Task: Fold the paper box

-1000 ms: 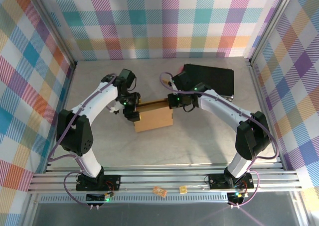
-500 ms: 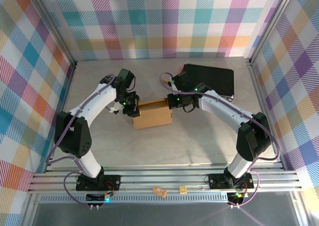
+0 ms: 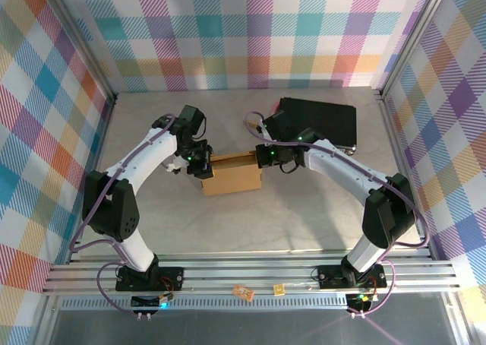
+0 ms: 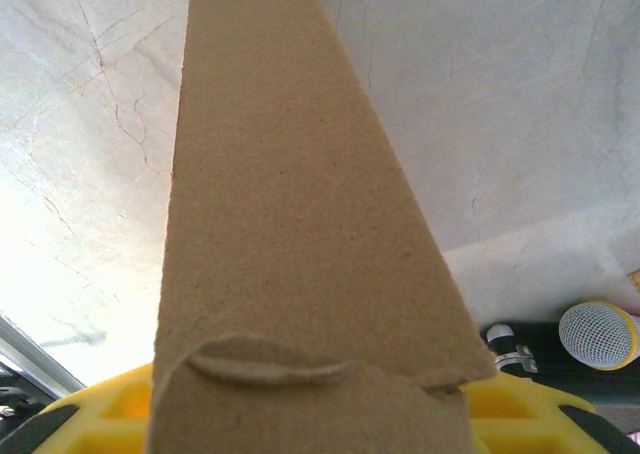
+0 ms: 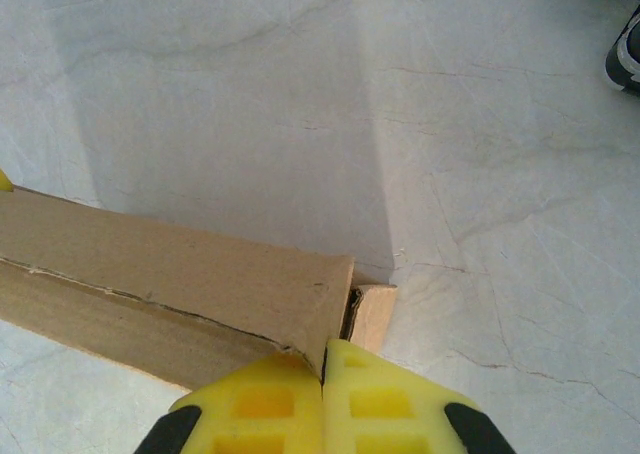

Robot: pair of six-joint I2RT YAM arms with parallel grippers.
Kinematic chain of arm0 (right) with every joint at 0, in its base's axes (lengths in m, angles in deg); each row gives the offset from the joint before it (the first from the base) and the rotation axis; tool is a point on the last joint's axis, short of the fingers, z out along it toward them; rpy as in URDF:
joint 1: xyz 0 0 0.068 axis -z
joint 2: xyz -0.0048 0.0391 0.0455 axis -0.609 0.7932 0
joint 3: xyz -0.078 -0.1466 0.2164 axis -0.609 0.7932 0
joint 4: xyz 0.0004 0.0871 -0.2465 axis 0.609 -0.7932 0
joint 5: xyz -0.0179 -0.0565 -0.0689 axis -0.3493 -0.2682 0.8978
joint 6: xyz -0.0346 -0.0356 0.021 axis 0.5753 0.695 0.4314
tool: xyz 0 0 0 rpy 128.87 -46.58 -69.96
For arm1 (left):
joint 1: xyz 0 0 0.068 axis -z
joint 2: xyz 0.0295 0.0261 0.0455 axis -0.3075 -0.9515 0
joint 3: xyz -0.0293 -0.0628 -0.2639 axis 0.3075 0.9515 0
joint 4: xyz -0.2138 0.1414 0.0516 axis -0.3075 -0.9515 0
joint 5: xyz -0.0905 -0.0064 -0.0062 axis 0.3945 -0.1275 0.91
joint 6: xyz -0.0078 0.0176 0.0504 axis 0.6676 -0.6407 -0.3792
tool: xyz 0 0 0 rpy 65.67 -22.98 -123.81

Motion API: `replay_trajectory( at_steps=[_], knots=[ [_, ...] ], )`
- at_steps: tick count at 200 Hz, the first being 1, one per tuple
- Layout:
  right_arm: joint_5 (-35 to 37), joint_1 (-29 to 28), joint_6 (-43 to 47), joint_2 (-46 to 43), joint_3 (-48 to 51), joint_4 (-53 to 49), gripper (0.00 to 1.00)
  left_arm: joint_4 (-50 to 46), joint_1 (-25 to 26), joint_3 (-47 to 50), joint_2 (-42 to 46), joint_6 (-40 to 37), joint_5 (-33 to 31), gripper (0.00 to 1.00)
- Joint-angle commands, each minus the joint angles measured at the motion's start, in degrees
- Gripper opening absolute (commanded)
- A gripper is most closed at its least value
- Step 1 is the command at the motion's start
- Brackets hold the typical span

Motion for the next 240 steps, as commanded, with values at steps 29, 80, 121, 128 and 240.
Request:
replay_trajectory(
  at_steps=[29,80,121,128,240],
  knots=[
    [0.6,-0.65,-0.03,-1.31,2.76,-0.95,0.03,-0.03,-0.21,1.75,1.48,0.23,-0.9,0.42],
    [-0.71,-0.64,-1.48,-4.67,0.33,-3.82,0.29,-0.11,-0.21,1.66,1.34,0.15,-1.15,0.42],
    [-5.24,-0.65,-8.74,-8.28,-0.28,-4.01,0.41,0.09,-0.21,1.56,1.08,-0.12,-0.92,0.42],
    [-5.35,-0.65,-9.73,-8.77,-0.74,-4.04,0.42,0.08,-0.21,1.54,1.08,-0.2,-0.9,0.42],
    [-2.27,3.24,-18.9,4.47,-13.35,-6.68,0.23,0.32,-0.21,1.89,1.55,-0.49,-0.99,0.41]
  ],
)
